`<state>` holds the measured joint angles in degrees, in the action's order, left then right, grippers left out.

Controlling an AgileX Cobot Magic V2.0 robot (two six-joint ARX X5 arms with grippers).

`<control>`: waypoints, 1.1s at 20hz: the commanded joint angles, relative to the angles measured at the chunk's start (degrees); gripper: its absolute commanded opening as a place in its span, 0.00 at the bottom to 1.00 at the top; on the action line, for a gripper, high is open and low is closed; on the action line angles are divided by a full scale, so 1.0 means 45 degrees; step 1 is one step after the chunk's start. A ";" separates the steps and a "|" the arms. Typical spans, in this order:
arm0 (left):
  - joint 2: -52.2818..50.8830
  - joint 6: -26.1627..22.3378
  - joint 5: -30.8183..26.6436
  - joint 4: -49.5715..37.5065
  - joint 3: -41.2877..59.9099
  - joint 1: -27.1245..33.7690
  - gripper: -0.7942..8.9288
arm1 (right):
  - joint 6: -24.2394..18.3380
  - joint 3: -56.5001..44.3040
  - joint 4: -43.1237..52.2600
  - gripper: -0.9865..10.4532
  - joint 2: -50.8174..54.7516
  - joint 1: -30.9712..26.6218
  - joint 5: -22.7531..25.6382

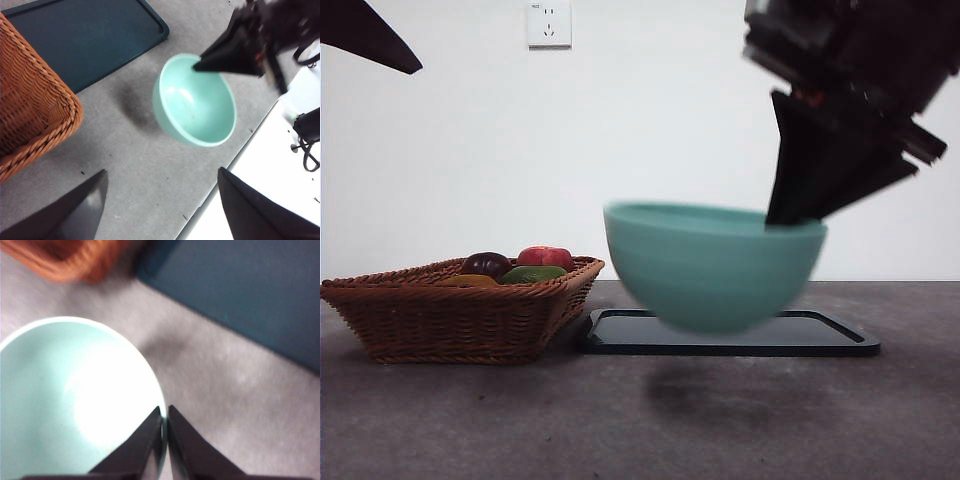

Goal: Pick up the wifruite, put it on the bowl, pick up the plate, put it on desk

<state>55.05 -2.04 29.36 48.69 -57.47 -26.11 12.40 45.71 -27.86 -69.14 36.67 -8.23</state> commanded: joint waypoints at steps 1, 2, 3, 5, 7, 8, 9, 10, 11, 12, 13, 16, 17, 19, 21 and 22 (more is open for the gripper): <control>0.0073 -0.0112 0.0063 -0.0053 -0.0219 -0.0063 0.43 | 0.0355 -0.0306 0.0481 0.09 -0.0141 0.0175 0.0185; 0.0073 -0.0112 0.0063 -0.0058 -0.0219 -0.0063 0.43 | 0.0452 -0.0510 0.0646 0.09 -0.0189 0.0175 0.0185; 0.0073 -0.0112 0.0063 -0.0053 -0.0219 -0.0063 0.43 | 0.0481 -0.0670 0.0733 0.09 -0.0248 0.0170 0.0219; 0.0073 -0.0112 0.0063 -0.0053 -0.0219 -0.0063 0.43 | 0.0500 -0.0947 0.1054 0.09 -0.0457 0.0175 0.0228; 0.0073 -0.0112 0.0063 -0.0053 -0.0219 -0.0063 0.43 | 0.0656 -0.1180 0.1345 0.09 -0.0724 0.0194 0.0219; 0.0073 -0.0112 0.0063 -0.0053 -0.0219 -0.0063 0.43 | 0.0695 -0.1263 0.1491 0.09 -0.0845 0.0243 0.0287; 0.0073 -0.0112 0.0063 -0.0053 -0.0219 -0.0063 0.43 | 0.0709 -0.1311 0.1676 0.09 -0.0942 0.0257 0.0296; 0.0073 -0.0112 0.0063 -0.0053 -0.0219 -0.0063 0.43 | 0.0738 -0.1331 0.1812 0.09 -0.0976 0.0257 0.0277; 0.0073 -0.0112 0.0063 -0.0058 -0.0219 -0.0063 0.43 | 0.0763 -0.1331 0.1904 0.09 -0.1020 0.0282 0.0277; 0.0073 -0.0112 0.0063 -0.0058 -0.0219 -0.0063 0.43 | 0.0787 -0.1331 0.1914 0.09 -0.1039 0.0316 0.0287; 0.0073 -0.0112 0.0063 -0.0063 -0.0219 -0.0063 0.43 | 0.0787 -0.1331 0.1909 0.09 -0.1098 0.0325 0.0282; 0.0073 -0.0112 0.0063 -0.0058 -0.0214 -0.0063 0.43 | 0.0826 -0.1331 0.1904 0.09 -0.1224 0.0335 0.0277; 0.0073 -0.0112 0.0063 -0.0063 -0.0219 -0.0063 0.43 | 0.0826 -0.1331 0.1909 0.09 -0.1287 0.0369 0.0282; 0.0073 -0.0112 0.0063 -0.0063 -0.0219 -0.0063 0.43 | 0.0831 -0.1331 0.1909 0.09 -0.1423 0.0437 0.0282; 0.0073 -0.0112 0.0063 -0.0058 -0.0219 -0.0063 0.43 | 0.0831 -0.1331 0.1909 0.09 -0.1598 0.0539 0.0321; 0.0073 -0.0112 0.0063 -0.0058 -0.0214 -0.0063 0.43 | 0.0831 -0.1331 0.1909 0.09 -0.1676 0.0588 0.0452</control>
<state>55.05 -2.04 29.36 48.66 -57.47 -26.11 15.46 39.38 -19.53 -75.77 38.74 -6.13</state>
